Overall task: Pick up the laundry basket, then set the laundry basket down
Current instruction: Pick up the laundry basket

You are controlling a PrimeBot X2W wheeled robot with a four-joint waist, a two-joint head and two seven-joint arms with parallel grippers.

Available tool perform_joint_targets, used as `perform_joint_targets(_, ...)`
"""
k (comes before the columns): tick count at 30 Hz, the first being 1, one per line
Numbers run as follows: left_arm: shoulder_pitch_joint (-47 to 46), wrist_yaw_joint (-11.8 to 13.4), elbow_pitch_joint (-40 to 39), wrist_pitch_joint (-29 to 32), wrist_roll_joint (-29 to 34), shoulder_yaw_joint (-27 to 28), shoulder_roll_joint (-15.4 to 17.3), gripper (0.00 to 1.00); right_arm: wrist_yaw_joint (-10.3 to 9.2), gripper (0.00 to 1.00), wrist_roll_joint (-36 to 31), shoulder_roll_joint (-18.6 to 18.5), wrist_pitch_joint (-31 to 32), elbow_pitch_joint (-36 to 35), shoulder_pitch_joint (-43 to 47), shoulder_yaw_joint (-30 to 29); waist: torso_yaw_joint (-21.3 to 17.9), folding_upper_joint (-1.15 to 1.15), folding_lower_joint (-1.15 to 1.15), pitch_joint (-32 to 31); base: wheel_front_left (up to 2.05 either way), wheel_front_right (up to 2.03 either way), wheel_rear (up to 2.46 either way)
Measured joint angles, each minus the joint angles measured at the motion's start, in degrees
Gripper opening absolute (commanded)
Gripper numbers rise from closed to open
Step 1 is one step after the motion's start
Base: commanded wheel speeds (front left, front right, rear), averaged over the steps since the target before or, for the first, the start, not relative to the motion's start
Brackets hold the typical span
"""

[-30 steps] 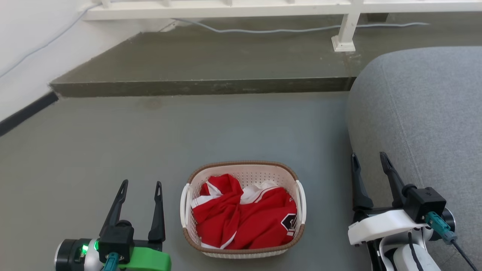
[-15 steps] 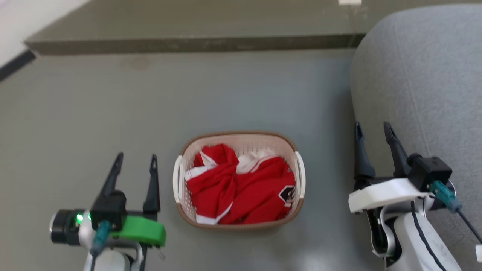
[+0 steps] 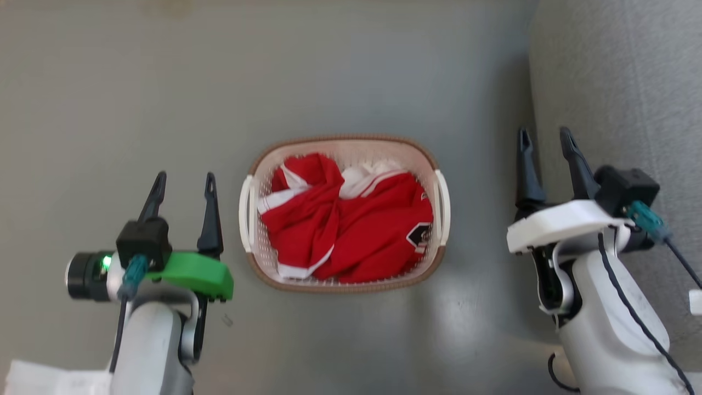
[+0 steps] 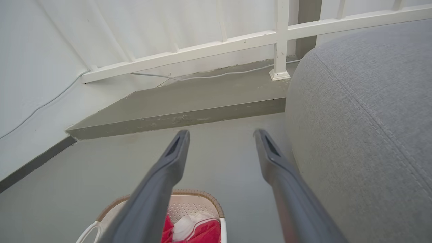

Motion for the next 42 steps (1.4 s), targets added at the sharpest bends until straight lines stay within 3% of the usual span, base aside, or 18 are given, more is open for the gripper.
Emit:
perform_joint_targets(14,-11.5,-1.62,9.87,0.0,-0.83,-2.42,-0.73,1.0,0.51,1.0,-0.9,-0.38,0.0,10.13,-8.93,0.73,1.16,0.0,0.0,11.35,0.0,0.0,0.0)
perform_joint_targets(26,-19.31,-3.05,17.2,0.0,-2.64,-5.33,-1.1,1.0,1.01,1.0,-0.2,-0.77,0.0,14.63,-16.56,1.13,2.06,0.0,0.01,21.03,0.0,0.0,0.0)
perform_joint_targets(42,-23.33,-4.22,24.43,0.0,-4.71,-9.09,-1.26,1.0,2.1,1.0,2.7,-0.9,0.0,18.59,-18.59,4.77,3.0,0.0,0.0,26.9,0.0,0.0,0.0)
